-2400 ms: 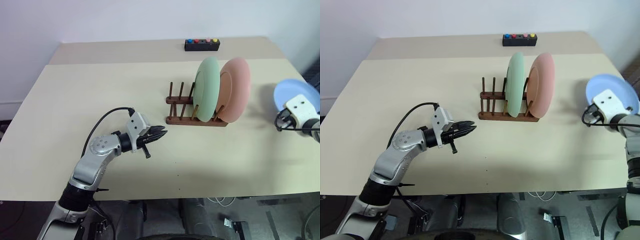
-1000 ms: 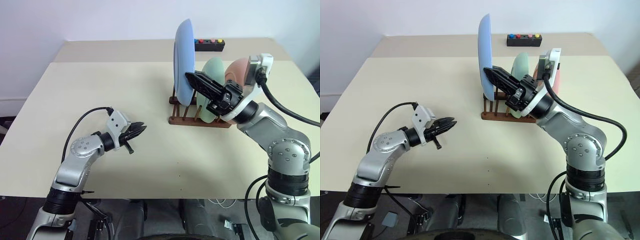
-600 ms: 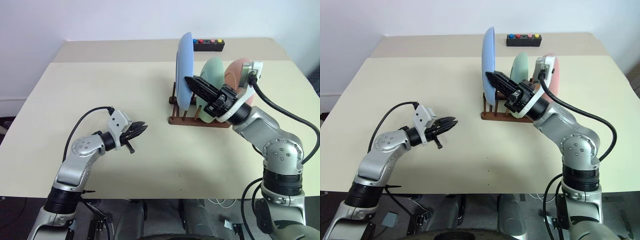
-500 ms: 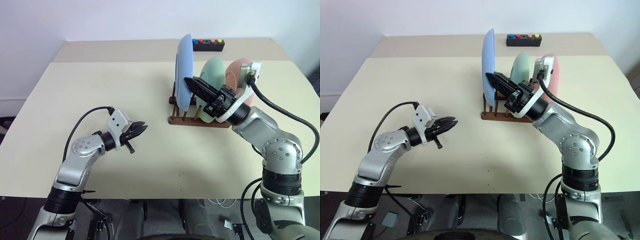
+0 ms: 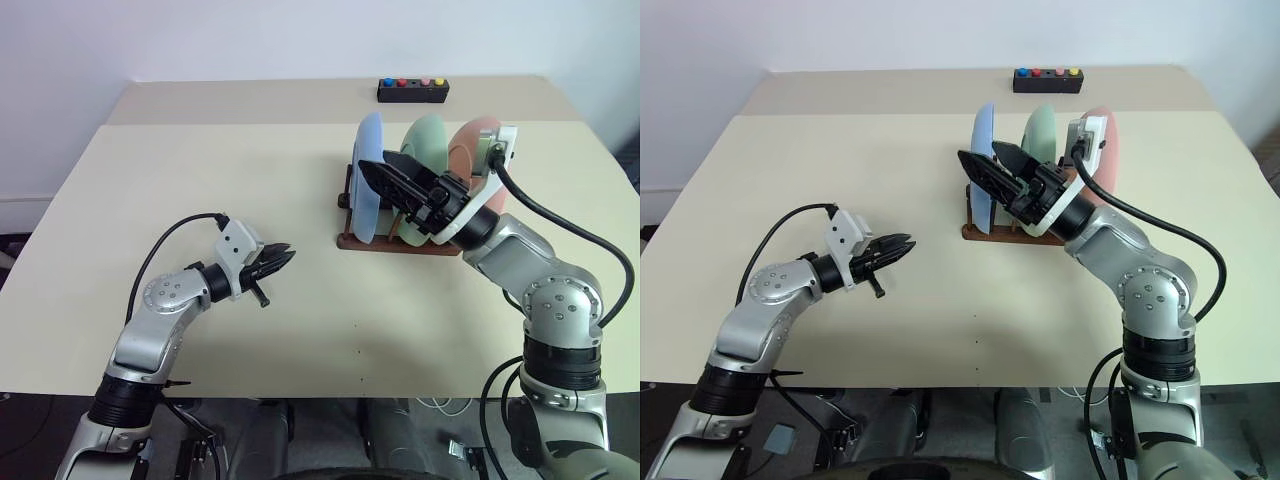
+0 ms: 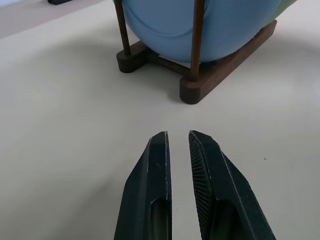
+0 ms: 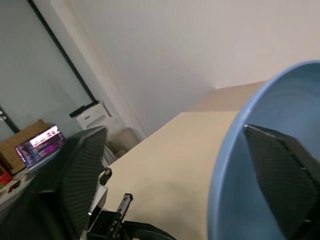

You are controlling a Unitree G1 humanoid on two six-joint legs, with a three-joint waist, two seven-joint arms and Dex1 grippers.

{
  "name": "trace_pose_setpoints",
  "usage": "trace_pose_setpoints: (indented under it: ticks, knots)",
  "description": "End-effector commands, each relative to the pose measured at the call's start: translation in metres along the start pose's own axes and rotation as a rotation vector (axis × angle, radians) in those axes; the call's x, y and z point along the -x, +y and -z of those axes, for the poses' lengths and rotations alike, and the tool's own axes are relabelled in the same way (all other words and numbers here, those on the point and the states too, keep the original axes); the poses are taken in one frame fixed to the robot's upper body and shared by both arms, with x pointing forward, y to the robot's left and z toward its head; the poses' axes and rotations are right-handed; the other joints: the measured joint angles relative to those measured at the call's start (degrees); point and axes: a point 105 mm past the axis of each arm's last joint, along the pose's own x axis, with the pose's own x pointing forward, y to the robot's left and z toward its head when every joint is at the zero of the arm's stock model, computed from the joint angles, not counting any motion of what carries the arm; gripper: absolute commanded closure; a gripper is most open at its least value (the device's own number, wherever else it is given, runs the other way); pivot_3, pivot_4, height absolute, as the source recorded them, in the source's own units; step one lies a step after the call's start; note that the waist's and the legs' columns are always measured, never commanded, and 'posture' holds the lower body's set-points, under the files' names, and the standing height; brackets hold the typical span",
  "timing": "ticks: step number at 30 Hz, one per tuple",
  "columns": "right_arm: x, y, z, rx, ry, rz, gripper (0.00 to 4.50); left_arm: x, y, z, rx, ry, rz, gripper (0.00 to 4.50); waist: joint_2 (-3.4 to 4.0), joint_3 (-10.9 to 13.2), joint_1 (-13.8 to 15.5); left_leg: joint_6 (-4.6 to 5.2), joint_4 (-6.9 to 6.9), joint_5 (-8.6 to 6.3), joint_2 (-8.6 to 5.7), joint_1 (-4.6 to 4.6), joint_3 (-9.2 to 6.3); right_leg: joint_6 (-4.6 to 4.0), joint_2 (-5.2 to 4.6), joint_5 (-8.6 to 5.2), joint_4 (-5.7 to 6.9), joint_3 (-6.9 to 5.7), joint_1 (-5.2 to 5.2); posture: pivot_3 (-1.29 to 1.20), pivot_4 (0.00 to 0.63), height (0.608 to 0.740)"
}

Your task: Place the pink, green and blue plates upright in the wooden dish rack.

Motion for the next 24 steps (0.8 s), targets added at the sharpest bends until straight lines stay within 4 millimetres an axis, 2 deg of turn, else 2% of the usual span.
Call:
trace_pose_setpoints:
  ticks: [1,11,13,18,20,24]
  knots:
    - [-0.002,0.008,-0.016,0.095,-0.024,-0.023,0.05,-0.002,-0.003,-0.012,-0.034,-0.041,0.015,3.90,0.00,0.0,0.0,0.00,0.00,0.00,0.00,0.00,0.00,0.00,0.00,0.00,0.00,0.00,0.00,0.00,0.150,0.734]
    - [0.007,0.009,-0.028,0.306,0.068,-0.010,0.05,-0.004,-0.005,-0.012,-0.032,-0.041,0.018,3.90,0.00,0.0,0.1,0.00,0.00,0.00,0.00,-0.01,0.00,0.00,0.00,0.00,-0.03,0.00,0.01,0.00,0.150,0.734]
    - [0.010,0.015,-0.035,0.335,0.061,-0.034,0.05,-0.004,-0.006,-0.012,-0.029,-0.042,0.019,3.90,-0.01,0.0,0.1,0.00,-0.01,0.00,0.00,-0.01,0.00,0.00,0.00,0.00,-0.04,0.00,0.00,0.00,0.150,0.734]
    - [0.024,0.043,-0.057,0.448,0.009,-0.170,0.05,-0.006,-0.007,-0.011,-0.025,-0.043,0.026,3.90,-0.02,0.0,0.1,0.00,-0.02,0.00,0.00,-0.02,0.00,0.00,-0.01,-0.01,-0.09,0.00,0.01,0.00,0.150,0.734]
    - [0.039,0.043,-0.071,0.528,-0.015,-0.161,0.05,-0.007,-0.007,-0.011,-0.025,-0.043,0.030,3.90,-0.04,0.0,0.3,0.00,-0.01,0.00,0.00,-0.04,0.01,0.01,-0.01,-0.01,-0.09,0.00,0.01,0.00,0.150,0.734]
    - [0.086,0.007,-0.092,0.610,0.008,0.044,0.05,-0.006,-0.006,-0.008,-0.021,-0.037,0.034,3.90,-0.21,0.0,0.7,0.00,0.01,0.00,-0.01,-0.06,-0.01,0.01,-0.03,-0.01,-0.20,-0.05,0.09,0.00,0.150,0.734]
